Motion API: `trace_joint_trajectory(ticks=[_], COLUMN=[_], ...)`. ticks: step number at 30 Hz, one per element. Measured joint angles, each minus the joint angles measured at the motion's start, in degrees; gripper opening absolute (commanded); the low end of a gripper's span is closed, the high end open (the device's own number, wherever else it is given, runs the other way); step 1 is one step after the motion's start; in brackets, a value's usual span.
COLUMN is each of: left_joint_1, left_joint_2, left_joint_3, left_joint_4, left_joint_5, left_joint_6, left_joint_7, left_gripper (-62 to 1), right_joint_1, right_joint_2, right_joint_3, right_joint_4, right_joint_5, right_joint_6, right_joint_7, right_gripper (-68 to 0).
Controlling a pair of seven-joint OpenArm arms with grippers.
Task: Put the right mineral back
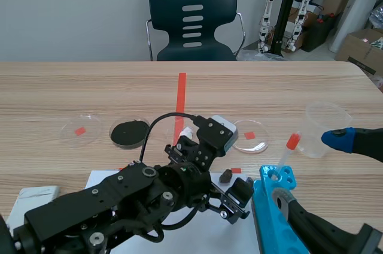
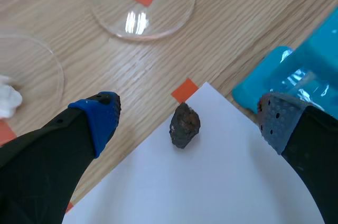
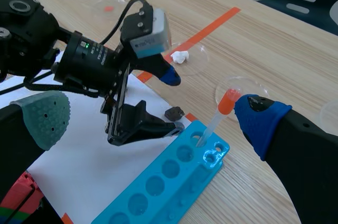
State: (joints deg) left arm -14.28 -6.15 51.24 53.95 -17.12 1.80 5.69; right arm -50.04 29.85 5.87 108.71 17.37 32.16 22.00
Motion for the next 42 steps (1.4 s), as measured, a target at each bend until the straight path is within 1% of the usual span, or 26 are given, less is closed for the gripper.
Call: trace_joint_trajectory(ticks=[3, 8, 10, 12, 42], left_joint_1=[1.03, 4.24, 5.81, 6.82, 7.30], left_joint_2=[-3.41, -10.29, -12.22, -13.18, -12.90], left_joint_3=[0.00, -0.90, -2.05, -3.06, -3.61], left_joint_4=[6.78, 17.59, 20.50, 21.59, 20.61], left_joint_5=[-0.02, -0.02, -0.02, -0.02, 0.00], left_joint_6=[0.00, -0.04, -0.02, -0.02, 0.02], left_joint_7=[-0.13, -2.60, -2.75, -2.75, -2.51], left_gripper=[-6.6, -6.6, -6.7, -6.7, -6.7], right_joint_1=[0.00, 0.00, 0.00, 0.00, 0.00], right_joint_2=[0.00, 0.00, 0.00, 0.00, 0.00], right_joint_3=[0.00, 0.00, 0.00, 0.00, 0.00], right_joint_4=[0.00, 0.00, 0.00, 0.00, 0.00], right_joint_5=[0.00, 0.00, 0.00, 0.00, 0.00], right_joint_6=[0.00, 0.00, 0.00, 0.00, 0.00], right_joint_7=[0.00, 0.00, 0.00, 0.00, 0.00], right_gripper=[0.4, 0.4, 0.4, 0.4, 0.4])
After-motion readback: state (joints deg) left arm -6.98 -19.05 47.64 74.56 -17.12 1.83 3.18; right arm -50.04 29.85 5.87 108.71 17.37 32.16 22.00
